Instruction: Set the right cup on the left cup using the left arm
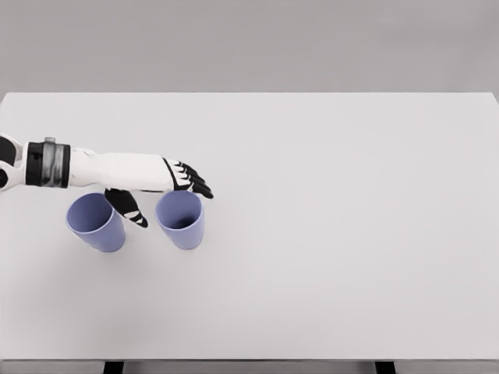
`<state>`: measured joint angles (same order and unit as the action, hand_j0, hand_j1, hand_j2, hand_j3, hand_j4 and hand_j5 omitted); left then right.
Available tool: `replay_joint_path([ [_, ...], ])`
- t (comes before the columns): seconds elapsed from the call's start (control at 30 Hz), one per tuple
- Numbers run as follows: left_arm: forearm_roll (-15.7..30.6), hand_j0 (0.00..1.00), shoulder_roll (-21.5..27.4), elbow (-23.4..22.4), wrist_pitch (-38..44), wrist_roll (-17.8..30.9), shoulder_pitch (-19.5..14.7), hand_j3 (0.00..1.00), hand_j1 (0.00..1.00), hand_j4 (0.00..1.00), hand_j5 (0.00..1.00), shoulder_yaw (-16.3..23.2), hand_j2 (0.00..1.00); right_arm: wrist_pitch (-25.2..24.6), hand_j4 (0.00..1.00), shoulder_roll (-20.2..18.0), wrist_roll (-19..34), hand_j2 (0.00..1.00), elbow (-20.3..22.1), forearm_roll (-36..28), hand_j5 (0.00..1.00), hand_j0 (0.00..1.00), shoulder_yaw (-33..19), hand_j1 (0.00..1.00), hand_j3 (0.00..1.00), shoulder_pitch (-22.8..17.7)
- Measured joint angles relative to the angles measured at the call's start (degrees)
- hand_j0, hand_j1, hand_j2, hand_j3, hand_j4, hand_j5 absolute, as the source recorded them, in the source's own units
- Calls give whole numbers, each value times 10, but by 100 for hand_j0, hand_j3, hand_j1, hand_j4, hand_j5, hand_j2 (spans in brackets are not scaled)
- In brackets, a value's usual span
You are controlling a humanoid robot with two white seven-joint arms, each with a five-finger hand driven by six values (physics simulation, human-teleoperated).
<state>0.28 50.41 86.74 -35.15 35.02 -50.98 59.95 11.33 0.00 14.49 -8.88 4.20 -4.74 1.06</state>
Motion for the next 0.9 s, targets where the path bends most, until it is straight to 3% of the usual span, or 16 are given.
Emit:
replay_joint_path([
  [0.43,-13,100,-21,-5,0,0,18,100,100,100,100,-1,100,0,100,0,0,100,0,0,100,100,0,100,100,1],
  [0.53,-15,79,-24,-5,0,0,24,79,79,79,79,-1,79,0,100,0,0,100,0,0,100,100,0,100,100,1],
  [0.63,-13,66,-24,-5,2,-1,25,66,66,66,66,-2,66,0,100,0,0,100,0,0,100,100,0,100,100,1],
  [0.9,-4,54,-20,6,1,-1,33,54,54,54,54,-14,54,0,100,0,0,100,0,0,100,100,0,100,100,1],
])
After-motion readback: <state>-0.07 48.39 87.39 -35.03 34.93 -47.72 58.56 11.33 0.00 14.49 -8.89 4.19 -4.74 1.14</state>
